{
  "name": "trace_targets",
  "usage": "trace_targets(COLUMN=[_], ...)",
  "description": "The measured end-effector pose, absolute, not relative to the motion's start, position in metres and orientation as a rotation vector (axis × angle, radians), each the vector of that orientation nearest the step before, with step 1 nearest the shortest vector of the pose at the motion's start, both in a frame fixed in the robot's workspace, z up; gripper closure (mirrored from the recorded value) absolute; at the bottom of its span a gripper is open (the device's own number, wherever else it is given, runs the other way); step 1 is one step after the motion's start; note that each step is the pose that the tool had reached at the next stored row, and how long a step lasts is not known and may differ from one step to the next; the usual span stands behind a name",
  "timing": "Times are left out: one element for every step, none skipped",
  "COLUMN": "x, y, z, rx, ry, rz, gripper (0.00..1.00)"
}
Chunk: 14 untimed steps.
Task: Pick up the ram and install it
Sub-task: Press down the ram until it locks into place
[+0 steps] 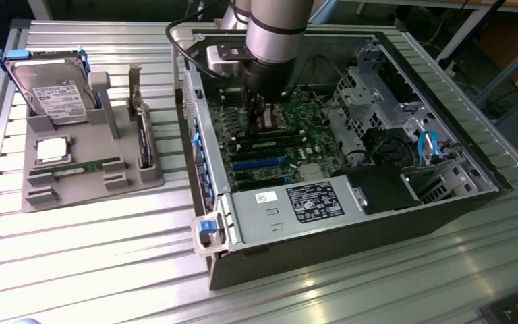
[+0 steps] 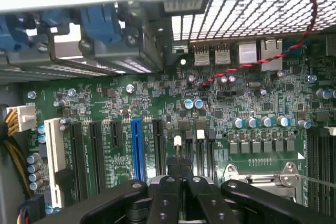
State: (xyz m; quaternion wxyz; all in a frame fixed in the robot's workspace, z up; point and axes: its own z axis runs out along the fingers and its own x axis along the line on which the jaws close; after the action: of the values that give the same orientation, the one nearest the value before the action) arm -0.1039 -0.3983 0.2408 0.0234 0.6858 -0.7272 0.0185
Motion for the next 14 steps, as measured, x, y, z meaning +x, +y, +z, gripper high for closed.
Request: trace_targets(x=[-0.101, -0.099, -0.098, -0.096, -0.095, -0.093, -0.091, -0.090, -0.088, -0.086, -0.084, -0.082, -0.081, -0.079], y=[-0.398, -0.398, -0.398, -0.398, -0.398, -0.398, -0.398, -0.398, -0.398, -0.398, -0.398, -0.398, -0.398, -0.398], z=[0.241, 0.241, 0.241, 0.242, 0.242, 0.244, 0.246, 0.249, 0.252, 0.257, 0.262, 0.265, 0.267, 0.271], rx=[2.123, 2.123, 2.123, 2.123, 2.123, 2.123, 2.123, 2.124, 2.124, 2.125, 2.126, 2.127, 2.127, 2.127], ry=[-2.251, -2.251, -2.251, -2.250, -2.250, -2.250, -2.249, -2.248, -2.246, -2.244, -2.242, -2.241, -2.240, -2.238], rz=[0.057, 0.057, 0.057, 0.057, 0.057, 0.056, 0.055, 0.054, 0.053, 0.052, 0.051, 0.050, 0.049, 0.048], gripper=[0.87, 0.87, 0.87, 0.87, 0.87, 0.87, 0.87, 0.87, 0.87, 0.87, 0.87, 0.87, 0.87, 0.87])
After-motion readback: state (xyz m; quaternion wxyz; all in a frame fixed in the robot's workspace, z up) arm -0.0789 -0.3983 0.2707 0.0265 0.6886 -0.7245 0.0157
